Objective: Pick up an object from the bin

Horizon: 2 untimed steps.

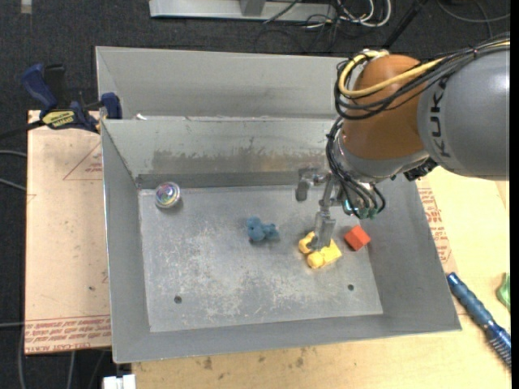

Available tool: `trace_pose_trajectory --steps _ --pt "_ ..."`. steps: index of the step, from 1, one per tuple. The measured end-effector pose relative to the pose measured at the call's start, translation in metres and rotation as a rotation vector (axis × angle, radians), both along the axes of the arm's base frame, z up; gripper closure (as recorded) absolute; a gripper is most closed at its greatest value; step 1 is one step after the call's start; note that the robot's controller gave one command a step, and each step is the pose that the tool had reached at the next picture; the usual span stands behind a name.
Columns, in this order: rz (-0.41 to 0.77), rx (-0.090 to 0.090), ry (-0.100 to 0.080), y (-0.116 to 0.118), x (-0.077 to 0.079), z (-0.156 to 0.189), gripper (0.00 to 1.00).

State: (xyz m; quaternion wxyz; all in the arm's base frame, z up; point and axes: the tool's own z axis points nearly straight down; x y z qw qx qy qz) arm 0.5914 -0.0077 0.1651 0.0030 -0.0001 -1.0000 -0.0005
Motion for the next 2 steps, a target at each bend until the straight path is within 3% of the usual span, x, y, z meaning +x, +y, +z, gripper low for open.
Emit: trace_pose_trajectory --steps 1,2 --pt "0.177 0.000 -0.001 -0.0658 -0.0376 -0.0984 0.00" --pt "0.180 0.000 -0.006 -0.0637 -0.0351 -0.0948 1.00"
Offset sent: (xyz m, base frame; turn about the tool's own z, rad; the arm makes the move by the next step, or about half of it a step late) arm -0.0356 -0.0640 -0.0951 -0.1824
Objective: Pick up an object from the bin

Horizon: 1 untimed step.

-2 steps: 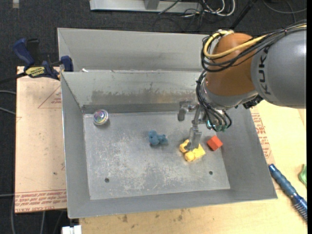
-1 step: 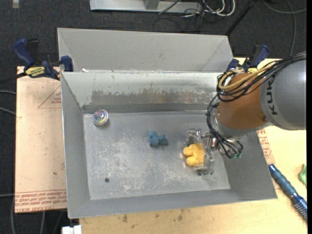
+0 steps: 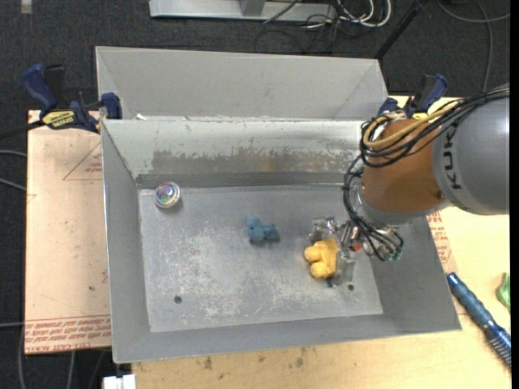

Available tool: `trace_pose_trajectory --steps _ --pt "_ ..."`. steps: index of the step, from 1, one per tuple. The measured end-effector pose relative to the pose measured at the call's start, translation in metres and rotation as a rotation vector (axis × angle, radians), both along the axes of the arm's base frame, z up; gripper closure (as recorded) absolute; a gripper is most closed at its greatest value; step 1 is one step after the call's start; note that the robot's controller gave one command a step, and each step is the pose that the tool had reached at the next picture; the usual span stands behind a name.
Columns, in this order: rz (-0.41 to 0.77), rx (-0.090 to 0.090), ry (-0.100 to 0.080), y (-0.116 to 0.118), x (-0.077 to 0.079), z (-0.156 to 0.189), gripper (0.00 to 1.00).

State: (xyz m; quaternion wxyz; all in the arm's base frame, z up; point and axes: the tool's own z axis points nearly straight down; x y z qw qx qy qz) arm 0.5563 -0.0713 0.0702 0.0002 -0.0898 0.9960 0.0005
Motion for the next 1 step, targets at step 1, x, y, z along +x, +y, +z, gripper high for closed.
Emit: trace_pose_trajectory --steps 1 --pt "0.029 -0.001 -0.010 0.0180 -0.0287 0.1543 1.00"
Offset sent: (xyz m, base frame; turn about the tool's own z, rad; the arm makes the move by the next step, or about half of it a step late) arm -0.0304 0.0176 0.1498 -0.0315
